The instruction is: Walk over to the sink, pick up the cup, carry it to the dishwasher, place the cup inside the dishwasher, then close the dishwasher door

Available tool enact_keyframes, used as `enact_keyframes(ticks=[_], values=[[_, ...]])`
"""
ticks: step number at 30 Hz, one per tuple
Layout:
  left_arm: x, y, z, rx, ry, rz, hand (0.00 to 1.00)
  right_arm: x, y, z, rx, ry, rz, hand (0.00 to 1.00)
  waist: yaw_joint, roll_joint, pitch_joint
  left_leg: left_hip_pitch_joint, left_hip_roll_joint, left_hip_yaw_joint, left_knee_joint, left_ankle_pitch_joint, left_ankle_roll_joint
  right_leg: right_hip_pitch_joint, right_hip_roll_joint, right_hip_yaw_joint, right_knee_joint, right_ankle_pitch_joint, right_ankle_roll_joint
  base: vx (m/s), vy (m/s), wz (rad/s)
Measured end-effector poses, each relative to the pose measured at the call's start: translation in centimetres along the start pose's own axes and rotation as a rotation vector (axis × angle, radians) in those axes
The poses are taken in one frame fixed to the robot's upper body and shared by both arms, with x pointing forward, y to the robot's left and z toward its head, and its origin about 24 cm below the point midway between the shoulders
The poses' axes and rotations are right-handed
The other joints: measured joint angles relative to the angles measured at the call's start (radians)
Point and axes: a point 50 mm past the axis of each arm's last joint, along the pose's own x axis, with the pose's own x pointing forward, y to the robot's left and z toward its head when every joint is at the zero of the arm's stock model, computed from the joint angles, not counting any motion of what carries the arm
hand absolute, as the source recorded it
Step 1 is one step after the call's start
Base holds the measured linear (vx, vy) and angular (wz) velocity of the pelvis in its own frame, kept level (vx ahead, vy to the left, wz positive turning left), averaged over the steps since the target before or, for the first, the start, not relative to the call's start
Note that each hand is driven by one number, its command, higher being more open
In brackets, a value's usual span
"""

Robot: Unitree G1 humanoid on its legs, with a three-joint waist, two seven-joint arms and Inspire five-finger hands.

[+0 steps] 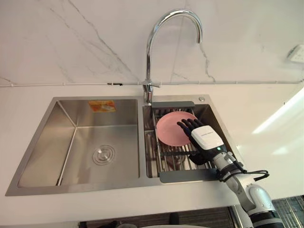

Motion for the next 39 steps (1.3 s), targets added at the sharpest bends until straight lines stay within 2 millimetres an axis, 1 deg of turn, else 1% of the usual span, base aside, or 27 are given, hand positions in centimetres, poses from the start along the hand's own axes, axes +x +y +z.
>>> enact_keyframes(ticks=[3,4,5,8,11,13,18,24,34,39], values=[[0.0,0.0,0.0,0.0,0.003,-0.001,1.0,0.7,0.1,0.1,-0.019,-0.005,0.013,1.0,0.002,0.0,0.0,0.0,0.0,-0.004,-0.001,0.003,-0.002,0.002,0.0,-0.005,-0.001,0.0,-0.001,-0.04,-0.022,0.04],[0.0,0.0,0.0,0.0,0.003,-0.001,1.0,0.9,0.1,0.1,-0.026,-0.003,0.015,0.0,0.003,0.0,0.0,0.0,0.0,-0.006,-0.002,0.003,-0.002,0.002,0.0,-0.006,-0.001,-0.001,-0.001,-0.04,-0.02,0.04],[0.0,0.0,0.0,0.001,0.005,-0.001,1.0,1.2,0.1,0.0,-0.028,-0.001,0.017,0.0,0.004,0.0,0.0,-0.001,0.0,-0.008,-0.003,0.004,-0.002,0.003,0.0,-0.009,-0.001,-0.001,-0.001,-0.05,-0.023,0.07],[0.0,-0.1,0.0,0.002,0.008,-0.002,1.0,1.2,0.3,-0.4,-0.04,0.011,0.032,0.0,0.005,-0.005,-0.003,-0.001,0.0,-0.015,-0.009,0.009,-0.003,0.003,-0.001,-0.019,-0.002,-0.001,-0.002,-0.04,-0.022,0.07],[0.1,-0.4,0.3,0.009,-0.001,-0.014,1.0,1.5,0.4,-0.5,-0.055,0.013,0.029,0.0,0.004,-0.007,-0.005,0.0,-0.002,-0.026,-0.023,0.021,-0.003,0.004,-0.004,-0.028,-0.002,-0.001,-0.003,-0.04,-0.023,0.11],[0.3,-0.6,0.7,0.011,-0.011,-0.022,1.0,1.7,0.6,-0.3,-0.107,-0.014,0.025,0.0,0.002,-0.008,-0.006,0.001,-0.006,-0.038,-0.036,0.033,-0.005,0.004,-0.007,-0.036,-0.002,0.0,-0.004,-0.06,-0.019,0.16],[0.4,-0.6,0.9,0.011,-0.014,-0.022,1.0,2.2,0.7,-0.2,-0.177,-0.043,0.009,0.0,0.005,-0.013,-0.009,0.0,-0.001,-0.04,-0.041,0.04,-0.016,0.003,-0.008,-0.038,-0.002,0.0,-0.005,-0.07,-0.029,0.02],[0.3,-0.5,0.7,0.012,-0.01,-0.017,1.0,2.3,0.7,-0.2,-0.189,-0.046,-0.013,0.0,0.007,-0.013,-0.008,-0.001,0.006,-0.04,-0.042,0.04,-0.017,0.002,-0.007,-0.036,-0.002,-0.006,-0.011,-0.03,-0.011,0.0],[0.3,-0.4,0.9,0.004,-0.036,-0.006,1.0,1.8,0.2,-0.7,-0.178,-0.082,-0.048,0.0,0.005,-0.004,-0.001,-0.005,0.008,-0.04,-0.039,0.04,-0.019,-0.001,0.0,-0.036,0.002,-0.006,-0.01,0.0,0.0,0.0],[0.2,-0.4,1.0,0.0,-0.046,-0.004,1.0,1.4,-0.3,-1.0,-0.145,-0.074,-0.07,0.0,0.003,0.009,0.007,-0.006,0.009,-0.04,-0.037,0.04,-0.019,-0.001,0.002,-0.036,0.003,-0.005,-0.01,0.0,0.0,0.0]])
